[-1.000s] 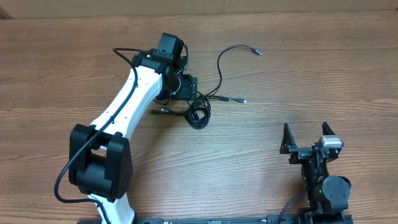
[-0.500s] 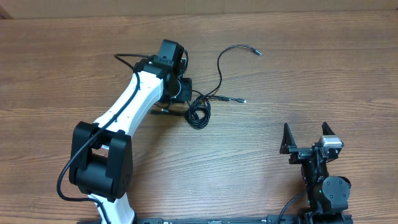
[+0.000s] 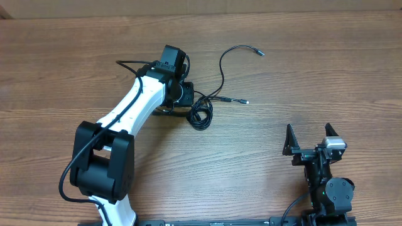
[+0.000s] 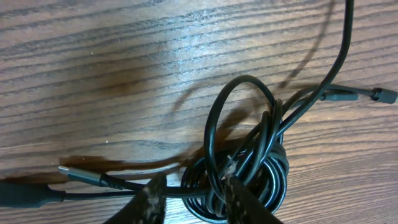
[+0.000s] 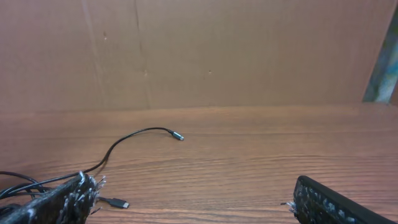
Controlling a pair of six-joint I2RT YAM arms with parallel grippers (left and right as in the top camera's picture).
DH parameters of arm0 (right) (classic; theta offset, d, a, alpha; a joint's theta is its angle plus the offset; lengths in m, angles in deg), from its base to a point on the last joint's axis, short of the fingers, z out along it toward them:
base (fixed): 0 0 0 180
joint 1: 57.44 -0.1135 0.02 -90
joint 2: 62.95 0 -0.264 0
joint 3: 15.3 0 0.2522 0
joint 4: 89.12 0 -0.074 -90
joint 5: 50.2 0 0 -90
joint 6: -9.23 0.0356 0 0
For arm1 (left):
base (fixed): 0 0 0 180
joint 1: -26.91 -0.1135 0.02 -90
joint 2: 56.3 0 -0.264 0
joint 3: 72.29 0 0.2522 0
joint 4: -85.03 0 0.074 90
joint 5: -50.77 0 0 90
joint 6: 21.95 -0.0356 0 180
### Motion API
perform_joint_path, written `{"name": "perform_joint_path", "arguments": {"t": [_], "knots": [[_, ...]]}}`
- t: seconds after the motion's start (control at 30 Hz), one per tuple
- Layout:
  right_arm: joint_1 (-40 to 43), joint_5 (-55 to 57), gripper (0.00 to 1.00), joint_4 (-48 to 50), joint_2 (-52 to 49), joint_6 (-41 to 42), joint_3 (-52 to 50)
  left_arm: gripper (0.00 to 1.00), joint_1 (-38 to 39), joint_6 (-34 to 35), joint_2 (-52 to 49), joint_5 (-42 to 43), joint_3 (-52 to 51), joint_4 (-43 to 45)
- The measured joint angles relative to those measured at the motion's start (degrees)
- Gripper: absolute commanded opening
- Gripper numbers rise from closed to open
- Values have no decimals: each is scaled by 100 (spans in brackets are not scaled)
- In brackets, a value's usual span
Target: Untangle cables
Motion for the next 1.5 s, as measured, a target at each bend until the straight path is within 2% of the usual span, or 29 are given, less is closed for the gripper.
{"name": "perform_joint_path", "arguments": {"t": [0.13, 0.2, 0.23, 0.33, 0.4, 0.47, 0.53, 0.57, 0.63, 0.73, 0.8, 0.9, 0.93, 1.0, 1.03, 1.1, 1.13, 1.2, 1.27, 1.33, 1.37, 1.4, 1.43, 1.5], "knots": [[0, 2, 100, -2, 0, 0, 0, 26, 33, 4, 0, 0, -61, 234], [0, -122, 100, -2, 0, 168, 0, 13, 74, 7, 0, 83, -94, 245], [0, -251, 100, 0, 0, 297, 0, 10, 76, 2, 0, 153, -96, 254], [0, -887, 100, 72, 0, 798, 0, 4, 74, 26, 0, 256, -96, 345], [0, -1222, 100, 4, 0, 1032, 57, 4, 74, 26, 0, 297, -96, 380], [2, -1305, 100, -448, -55, 1246, 546, 4, 74, 26, 0, 328, -98, 378], [2, -1244, 100, -1056, -295, 1346, 1508, 4, 74, -72, 0, 452, -98, 393], [0, -1176, 100, -1394, -632, 1373, 2297, 4, 72, -214, 0, 616, -98, 389], [0, -1152, 100, -2015, -1191, 1421, 3228, 4, 31, -361, 0, 782, -98, 345], [0, -1150, 100, -2861, -2238, 1469, 4229, 4, -142, -673, 0, 1250, -98, 271], [0, -1285, 100, -3615, -3676, 1582, 5136, 4, -431, -848, 0, 1692, -98, 236], [4, -2413, 100, -3414, -4951, 1628, 5578, 4, -820, -1414, 0, 2627, -98, 120], [7, -2636, 100, -3340, -5106, 1633, 5593, 4, -935, -1635, 0, 2988, -98, 92], [4, -3383, 90, -3193, -5563, 1674, 5595, 4, -1067, -1928, 0, 3403, -98, 46], [4, -3810, 75, -3115, -5855, 1703, 5595, 4, -1113, -2037, 0, 3550, -98, 9], [2, -4221, 62, -3071, -6175, 1759, 5595, 4, -1198, -2208, 0, 3775, -98, -20], [-9, -4627, 47, -3067, -6548, 1812, 5595, 4, -1259, -2328, 0, 3915, -98, -39], [-116, -4977, 23, -3071, -7112, 1956, 5595, 4, -1335, -2498, 0, 4168, -98, -57], [-299, -5119, 8, -3073, -7534, 2052, 5595, 4, -1370, -2682, 0, 4317, -98, -55], [-605, -5224, 7, -2953, -8065, 2122, 5595, 4, -1366, -2767, 0, 4260, -98, -59], [-691, -5228, 11, -2907, -8183, 2184, 5595, 4, -1364, -2769, 0, 4179, -98, -59], [-872, -5176, 17, -2726, -8470, 2374, 5595, 4, -1364, -2739, 0, 3851, -98, -55], [-992, -4968, 36, -2660, -8660, 2632, 5595, 4, -1355, -2577, 0, 3449, -98, -28], [-1130, -4610, 43, -2601, -8850, 2909, 5595, 4, -1353, -2258, 0, 2907, -98, -9]]}}
